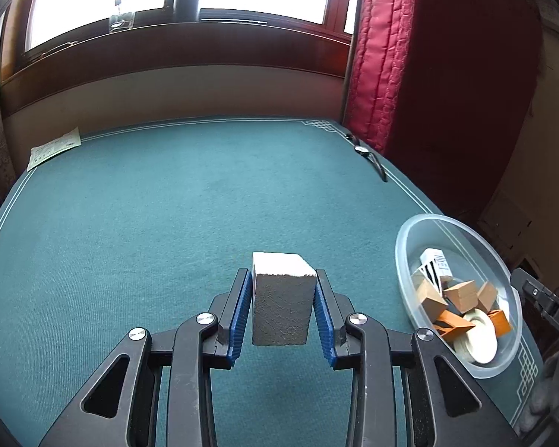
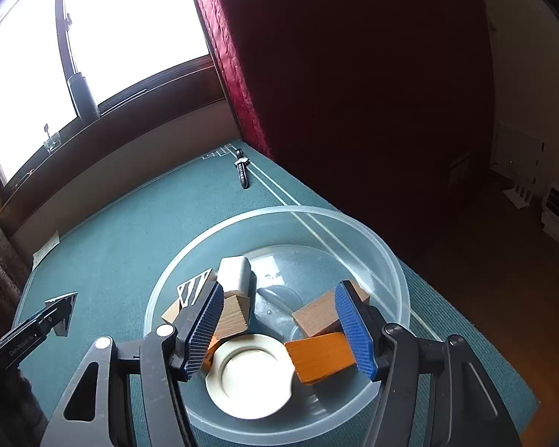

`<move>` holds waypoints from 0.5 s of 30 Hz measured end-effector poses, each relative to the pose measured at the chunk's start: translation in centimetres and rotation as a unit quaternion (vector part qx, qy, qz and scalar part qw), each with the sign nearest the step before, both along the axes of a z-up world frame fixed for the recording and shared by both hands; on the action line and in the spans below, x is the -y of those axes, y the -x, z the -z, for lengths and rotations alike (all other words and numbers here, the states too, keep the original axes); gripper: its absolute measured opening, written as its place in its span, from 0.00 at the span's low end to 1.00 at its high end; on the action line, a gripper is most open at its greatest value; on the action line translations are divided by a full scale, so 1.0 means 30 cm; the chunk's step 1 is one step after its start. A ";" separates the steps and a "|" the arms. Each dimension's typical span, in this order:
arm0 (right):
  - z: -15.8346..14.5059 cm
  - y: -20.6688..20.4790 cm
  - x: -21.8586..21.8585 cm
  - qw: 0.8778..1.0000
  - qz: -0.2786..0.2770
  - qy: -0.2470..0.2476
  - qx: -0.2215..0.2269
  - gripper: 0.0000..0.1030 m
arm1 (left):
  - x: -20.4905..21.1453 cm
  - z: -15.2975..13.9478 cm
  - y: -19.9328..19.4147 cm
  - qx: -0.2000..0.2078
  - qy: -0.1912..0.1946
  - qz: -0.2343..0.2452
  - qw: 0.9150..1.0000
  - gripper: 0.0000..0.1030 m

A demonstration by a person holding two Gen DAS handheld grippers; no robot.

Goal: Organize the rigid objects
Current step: 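Lower the grey block into the clear bowl and open the left gripper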

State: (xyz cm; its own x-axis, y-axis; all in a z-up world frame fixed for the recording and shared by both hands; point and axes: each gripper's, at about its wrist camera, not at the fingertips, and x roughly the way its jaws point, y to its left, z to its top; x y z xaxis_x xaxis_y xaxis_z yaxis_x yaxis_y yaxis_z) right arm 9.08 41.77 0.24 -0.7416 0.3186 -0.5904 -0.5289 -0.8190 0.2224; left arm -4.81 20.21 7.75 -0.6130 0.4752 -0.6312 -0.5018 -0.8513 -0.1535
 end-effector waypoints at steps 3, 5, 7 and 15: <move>-0.007 -0.027 -0.019 1.000 0.001 -0.014 -0.001 0.65 | -0.056 -0.023 -0.030 0.001 -0.004 0.021 1.000 0.33; -0.007 -0.044 -0.038 1.000 0.003 -0.021 0.000 0.67 | -0.094 -0.034 -0.048 0.002 -0.004 0.034 0.999 0.33; -0.005 -0.057 -0.057 1.000 0.005 -0.022 0.001 0.67 | -0.133 -0.044 -0.066 0.003 -0.004 0.047 0.999 0.33; 0.019 -0.073 -0.121 1.000 -0.002 -0.008 -0.006 0.67 | -0.281 -0.053 -0.126 0.001 0.015 0.092 0.996 0.33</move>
